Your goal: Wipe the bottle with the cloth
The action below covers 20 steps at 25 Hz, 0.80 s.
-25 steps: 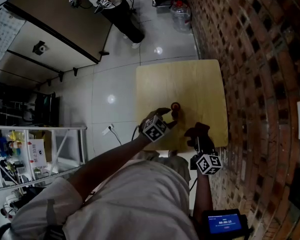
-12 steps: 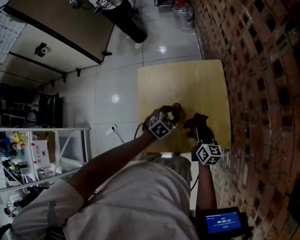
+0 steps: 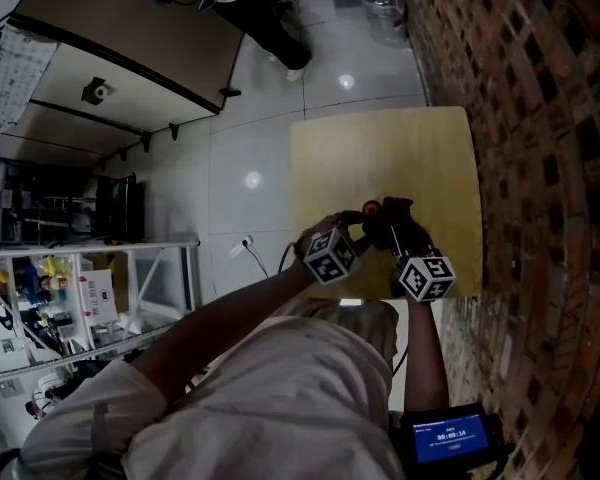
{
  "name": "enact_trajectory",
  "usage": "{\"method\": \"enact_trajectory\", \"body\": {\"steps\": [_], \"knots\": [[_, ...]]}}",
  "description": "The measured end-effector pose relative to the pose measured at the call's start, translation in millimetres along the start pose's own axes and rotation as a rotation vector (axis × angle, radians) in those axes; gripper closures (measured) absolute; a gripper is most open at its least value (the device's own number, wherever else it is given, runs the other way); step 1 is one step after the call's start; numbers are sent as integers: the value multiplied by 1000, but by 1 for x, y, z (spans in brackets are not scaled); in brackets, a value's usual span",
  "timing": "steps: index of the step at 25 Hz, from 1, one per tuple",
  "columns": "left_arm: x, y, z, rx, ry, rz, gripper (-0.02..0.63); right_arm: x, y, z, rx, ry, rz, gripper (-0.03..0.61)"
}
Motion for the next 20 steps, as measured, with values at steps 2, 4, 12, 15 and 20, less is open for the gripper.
{"method": "enact_trajectory", "body": {"steps": [2,4,12,15,20], "knots": [[-3,0,-6,-47,-7,-3,443,-14,-15,-4,-14,6,43,499],[-3,-1,-11,-62,-5,-7,443,-19,-31,-11,-43,-25,62,500],[4,-13,-16,-82,6,-42,443,-26,-93,-47,-97,-212,151,500],[4,-11,-18,-92,-2,-37,444,-30,-118,-61,-75,-310,261,500],[4,-11,-16,-84,-4,-41,444,-40,-137,-75,-1,-348,432,500]]}}
Point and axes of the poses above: the fingertips, and each gripper's own axes: x backward along the fingers, z to its left, y out of its top, the point moved 8 cm from there along x, backward along the fingers, and after that the axes turned 1 degree about -y, right-handed, at the moved point
